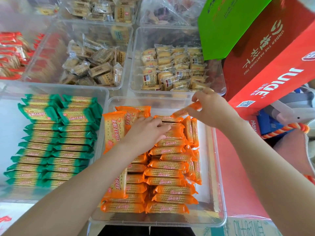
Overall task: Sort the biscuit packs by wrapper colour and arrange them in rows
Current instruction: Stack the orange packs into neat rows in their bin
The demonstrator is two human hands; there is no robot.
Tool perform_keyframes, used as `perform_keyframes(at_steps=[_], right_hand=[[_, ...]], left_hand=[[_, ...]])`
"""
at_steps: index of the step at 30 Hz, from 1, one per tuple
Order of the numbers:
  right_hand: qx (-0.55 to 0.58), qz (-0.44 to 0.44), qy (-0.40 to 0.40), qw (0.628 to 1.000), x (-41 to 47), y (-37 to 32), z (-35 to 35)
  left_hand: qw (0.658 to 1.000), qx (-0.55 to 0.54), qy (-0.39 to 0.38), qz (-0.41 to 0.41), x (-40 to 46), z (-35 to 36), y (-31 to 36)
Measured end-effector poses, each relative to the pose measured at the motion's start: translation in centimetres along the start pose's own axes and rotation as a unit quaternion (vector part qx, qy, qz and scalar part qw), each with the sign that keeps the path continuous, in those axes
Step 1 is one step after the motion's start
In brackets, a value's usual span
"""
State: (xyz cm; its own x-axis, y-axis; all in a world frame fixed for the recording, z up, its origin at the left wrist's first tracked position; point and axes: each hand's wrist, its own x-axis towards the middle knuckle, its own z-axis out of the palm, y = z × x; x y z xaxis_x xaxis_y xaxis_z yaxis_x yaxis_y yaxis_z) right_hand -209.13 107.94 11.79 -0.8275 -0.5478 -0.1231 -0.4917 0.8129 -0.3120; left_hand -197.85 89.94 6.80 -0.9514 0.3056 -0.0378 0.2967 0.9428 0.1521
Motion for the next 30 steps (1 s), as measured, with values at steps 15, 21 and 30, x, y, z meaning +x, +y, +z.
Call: perform_keyframes(at_steps=[15,21,30], right_hand=[[-0.012,0.01,-0.02,1.0,-0.1,-4.2,6.2],[0.105,-0.227,0.035,0.967,-2.5,-8.2,7.6],[0.036,-0.421,-0.021,0.906,-5.5,-10.4,8.9]], left_hand=[[0.944,0.003,0.164,-0.285,-6.0,-2.2,-2.6],[0.924,-0.066,0.086,-0.365,-7.4,-2.7,-2.6],[0.725,-0.502,0.201,-0.427,-8.2,-4.1,-2.9]])
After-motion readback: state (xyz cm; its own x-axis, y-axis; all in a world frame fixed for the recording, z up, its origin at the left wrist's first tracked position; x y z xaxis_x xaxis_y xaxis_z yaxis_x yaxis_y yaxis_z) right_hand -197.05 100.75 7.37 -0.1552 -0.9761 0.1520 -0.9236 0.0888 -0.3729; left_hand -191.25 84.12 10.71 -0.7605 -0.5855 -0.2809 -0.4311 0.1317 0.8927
